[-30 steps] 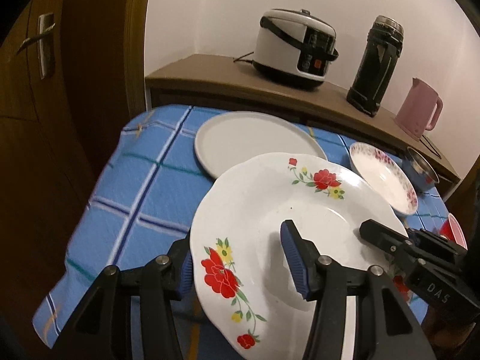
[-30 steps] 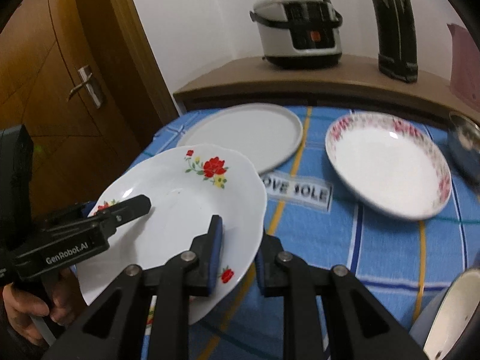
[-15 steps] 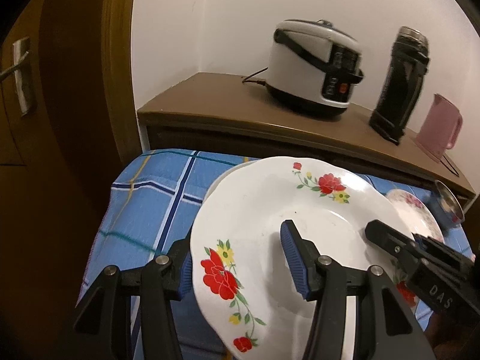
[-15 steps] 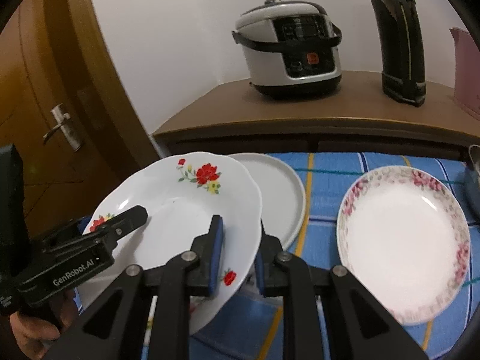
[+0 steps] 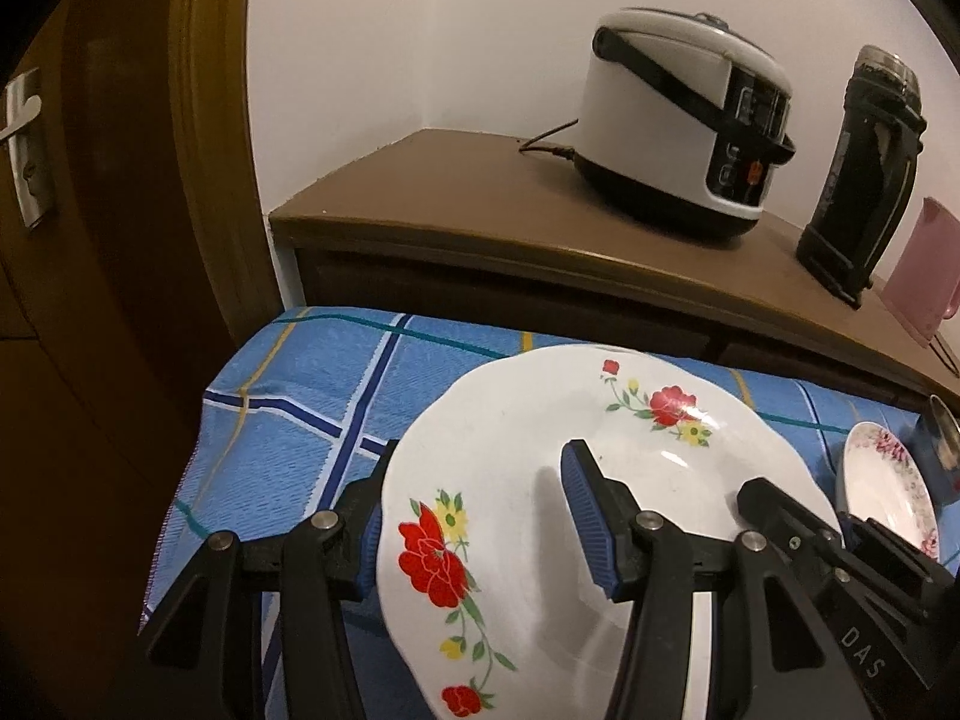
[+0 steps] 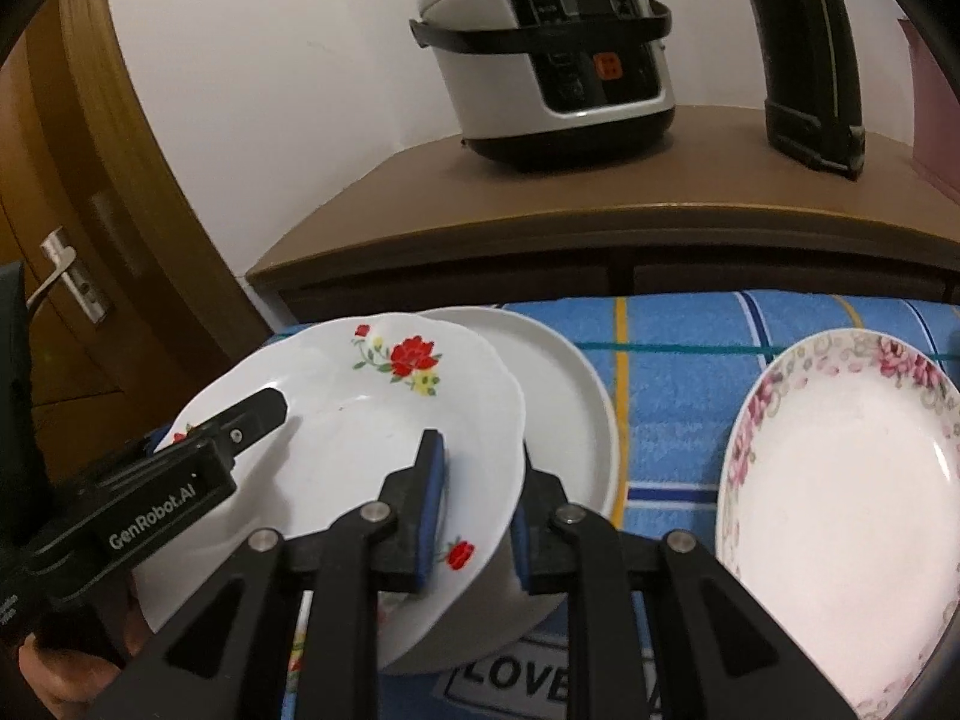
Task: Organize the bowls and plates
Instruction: 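Lift the red-flower plate with the left tool toward the flat white plate, then lower the red-flower plate onto the flat white plate and open the left tool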
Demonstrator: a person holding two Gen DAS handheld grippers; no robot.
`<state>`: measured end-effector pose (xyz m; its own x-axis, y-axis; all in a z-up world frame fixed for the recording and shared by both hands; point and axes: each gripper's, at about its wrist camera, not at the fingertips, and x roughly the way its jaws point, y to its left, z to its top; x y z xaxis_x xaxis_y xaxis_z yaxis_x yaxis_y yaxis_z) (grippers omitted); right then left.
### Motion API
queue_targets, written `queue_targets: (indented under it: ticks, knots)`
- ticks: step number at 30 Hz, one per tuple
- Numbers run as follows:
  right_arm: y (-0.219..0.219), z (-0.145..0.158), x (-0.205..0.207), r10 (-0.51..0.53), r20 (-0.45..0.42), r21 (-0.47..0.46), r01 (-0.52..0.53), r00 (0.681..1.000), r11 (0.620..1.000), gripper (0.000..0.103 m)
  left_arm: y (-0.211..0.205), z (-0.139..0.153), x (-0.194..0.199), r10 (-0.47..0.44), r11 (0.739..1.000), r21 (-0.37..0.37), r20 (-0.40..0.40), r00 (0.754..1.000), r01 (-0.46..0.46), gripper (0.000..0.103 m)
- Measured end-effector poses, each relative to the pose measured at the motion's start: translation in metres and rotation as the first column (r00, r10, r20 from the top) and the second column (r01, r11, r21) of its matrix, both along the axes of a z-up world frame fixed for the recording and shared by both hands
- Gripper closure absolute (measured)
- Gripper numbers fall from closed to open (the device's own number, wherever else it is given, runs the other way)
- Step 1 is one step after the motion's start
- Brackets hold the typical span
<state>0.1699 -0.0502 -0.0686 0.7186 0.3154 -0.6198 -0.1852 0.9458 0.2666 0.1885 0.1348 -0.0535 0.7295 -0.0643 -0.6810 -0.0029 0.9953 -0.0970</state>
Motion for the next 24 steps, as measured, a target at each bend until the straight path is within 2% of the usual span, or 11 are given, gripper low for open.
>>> queue_targets:
  ticks: [18,20,22,24]
  knots:
    - [-0.008,-0.013,0.023,-0.026,-0.089,0.042,0.030,0.996,0.999,0.083,-0.006,-0.016,0.017,0.017,1.000,0.021,-0.031,0.999,-0.016,0.048]
    - [-0.008,-0.014,0.024,-0.024,-0.095,0.044,0.029,0.995,0.999,0.082,-0.008,-0.014,0.015,0.019,0.999,0.048,-0.013,1.000,-0.018,0.048]
    - [-0.007,-0.013,0.024,-0.023,-0.093,0.042,0.027,0.995,0.999,0.080,-0.014,-0.009,0.012,0.028,0.993,0.113,0.025,0.999,-0.030,0.048]
    - [-0.006,-0.012,0.024,-0.030,-0.090,0.030,0.033,0.995,0.999,0.071,-0.018,-0.006,0.007,0.037,0.983,0.177,0.055,0.998,-0.046,0.048]
